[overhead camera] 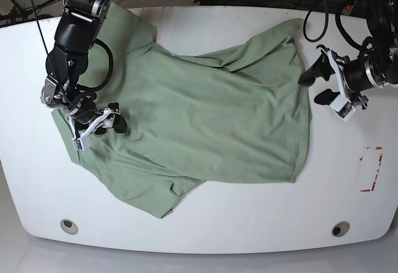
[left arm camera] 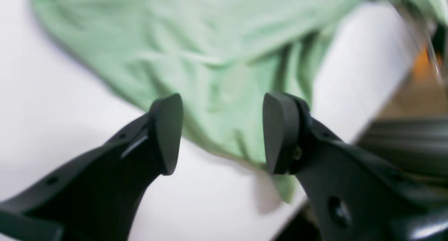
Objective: Fold the T-shirt properly
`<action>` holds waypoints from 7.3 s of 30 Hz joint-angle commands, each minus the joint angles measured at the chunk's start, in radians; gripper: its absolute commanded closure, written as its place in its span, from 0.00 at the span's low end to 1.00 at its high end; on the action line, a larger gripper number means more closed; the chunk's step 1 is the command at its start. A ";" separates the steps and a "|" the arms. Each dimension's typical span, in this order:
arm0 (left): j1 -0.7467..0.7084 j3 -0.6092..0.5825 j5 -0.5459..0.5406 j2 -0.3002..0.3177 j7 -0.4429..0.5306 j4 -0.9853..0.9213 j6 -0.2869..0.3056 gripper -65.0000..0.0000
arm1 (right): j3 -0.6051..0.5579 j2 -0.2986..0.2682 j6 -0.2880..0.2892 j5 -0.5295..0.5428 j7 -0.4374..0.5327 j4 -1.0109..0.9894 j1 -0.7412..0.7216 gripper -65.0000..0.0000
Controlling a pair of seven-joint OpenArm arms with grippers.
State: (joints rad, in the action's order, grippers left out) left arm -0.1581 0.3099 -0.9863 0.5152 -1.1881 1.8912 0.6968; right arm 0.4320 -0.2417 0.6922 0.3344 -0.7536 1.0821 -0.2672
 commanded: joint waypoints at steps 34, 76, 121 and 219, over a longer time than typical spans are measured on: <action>0.251 -0.246 0.978 -0.453 0.360 -0.439 -0.122 0.48 | 0.005 -0.144 0.006 -0.208 0.159 -0.282 -0.237 0.31; 0.151 -0.166 0.826 -0.251 0.182 -0.088 0.001 0.48 | 0.000 0.018 0.006 -0.208 -0.086 0.221 -0.074 0.31; 0.358 -0.010 0.827 -0.249 0.187 -0.322 -0.113 0.24 | -0.006 0.048 0.006 -0.214 0.030 -0.145 -0.202 1.00; 0.944 0.030 0.643 -0.074 0.092 -0.074 -0.136 1.00 | -0.115 -0.083 0.006 -0.206 -0.410 0.079 -1.006 1.00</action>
State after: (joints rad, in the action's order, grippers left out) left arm 0.7536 0.3332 -0.3725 0.3969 -1.1084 1.8065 0.5732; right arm 0.3134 -0.3096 0.7078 0.1448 -1.1557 1.1378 -1.2293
